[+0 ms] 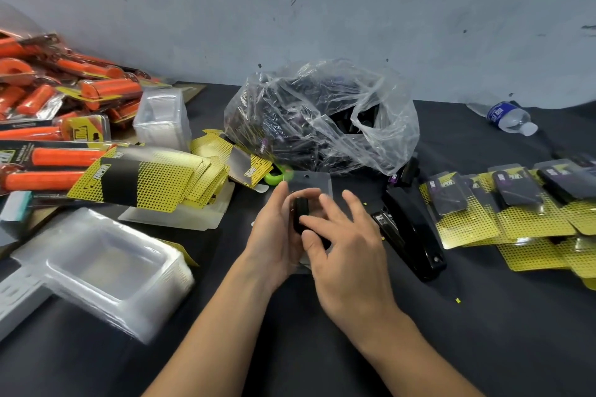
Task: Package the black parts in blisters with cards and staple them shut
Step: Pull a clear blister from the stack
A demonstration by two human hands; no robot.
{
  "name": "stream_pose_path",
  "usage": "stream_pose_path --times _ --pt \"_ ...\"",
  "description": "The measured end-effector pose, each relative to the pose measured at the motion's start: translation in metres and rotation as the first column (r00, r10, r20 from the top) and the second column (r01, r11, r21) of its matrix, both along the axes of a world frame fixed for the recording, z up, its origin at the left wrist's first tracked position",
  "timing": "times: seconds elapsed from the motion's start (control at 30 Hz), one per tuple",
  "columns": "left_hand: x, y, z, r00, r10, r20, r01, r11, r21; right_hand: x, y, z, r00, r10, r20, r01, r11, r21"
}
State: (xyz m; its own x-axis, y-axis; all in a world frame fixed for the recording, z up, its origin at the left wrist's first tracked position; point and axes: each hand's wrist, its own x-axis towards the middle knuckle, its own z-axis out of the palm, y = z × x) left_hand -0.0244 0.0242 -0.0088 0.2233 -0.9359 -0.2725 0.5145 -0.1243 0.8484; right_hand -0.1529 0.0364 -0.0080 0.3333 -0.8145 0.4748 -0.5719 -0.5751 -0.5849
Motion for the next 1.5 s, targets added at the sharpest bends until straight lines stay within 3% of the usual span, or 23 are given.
stream_pose_path --times 0.13,0.23,0.43,0.5,0.63,0.7,0.9,1.03,1.17,1.27,1.4,1.5 --pt "-0.001 0.000 0.000 1.000 0.006 -0.018 -0.006 1.000 -0.002 -0.002 0.002 0.004 0.979 -0.128 -0.159 0.100 0.980 -0.173" --pt "-0.003 -0.001 0.001 0.999 0.029 -0.037 -0.030 0.999 -0.013 -0.001 0.001 0.004 0.964 -0.170 -0.203 0.145 0.981 -0.132" --pt "-0.006 0.000 0.001 1.000 0.006 -0.029 -0.006 1.000 0.000 0.004 -0.004 -0.007 0.976 -0.094 0.198 0.098 0.995 -0.010" --pt "-0.007 0.000 0.001 1.000 -0.005 -0.022 0.005 1.000 0.004 0.004 -0.005 -0.009 0.966 -0.108 0.235 0.111 0.994 0.000" --pt "-0.005 0.001 -0.001 0.999 -0.016 -0.034 0.015 1.000 -0.011 0.005 -0.003 -0.007 0.988 -0.156 0.008 0.156 0.981 -0.112" --pt "-0.004 0.001 -0.001 0.999 -0.016 -0.050 0.014 1.000 -0.024 0.004 -0.003 -0.005 0.990 -0.141 -0.016 0.137 0.978 -0.157" --pt "-0.006 0.002 0.004 0.990 -0.101 -0.101 0.094 0.993 -0.074 -0.014 -0.015 0.005 0.928 -0.076 0.365 0.051 0.996 0.079" --pt "-0.003 0.007 0.007 0.942 -0.335 -0.010 0.334 0.941 -0.052 -0.031 -0.029 0.017 0.937 -0.040 0.347 -0.048 0.969 0.241" --pt "0.005 0.010 0.006 0.919 -0.394 0.008 0.394 0.918 -0.041 -0.037 -0.035 0.019 0.953 -0.030 0.300 -0.057 0.959 0.276" --pt "0.012 0.008 0.005 0.947 -0.320 -0.038 0.320 0.948 -0.008 -0.035 -0.034 0.014 0.889 -0.122 0.442 -0.014 0.957 0.291" --pt "0.014 0.007 0.003 0.960 -0.155 -0.234 0.143 0.988 -0.065 -0.029 -0.029 0.010 0.729 -0.265 0.631 -0.025 0.911 0.412" --pt "0.014 0.005 -0.001 0.954 -0.079 -0.288 0.059 0.995 -0.078 -0.024 -0.027 0.011 0.562 -0.374 0.737 -0.159 0.826 0.541"
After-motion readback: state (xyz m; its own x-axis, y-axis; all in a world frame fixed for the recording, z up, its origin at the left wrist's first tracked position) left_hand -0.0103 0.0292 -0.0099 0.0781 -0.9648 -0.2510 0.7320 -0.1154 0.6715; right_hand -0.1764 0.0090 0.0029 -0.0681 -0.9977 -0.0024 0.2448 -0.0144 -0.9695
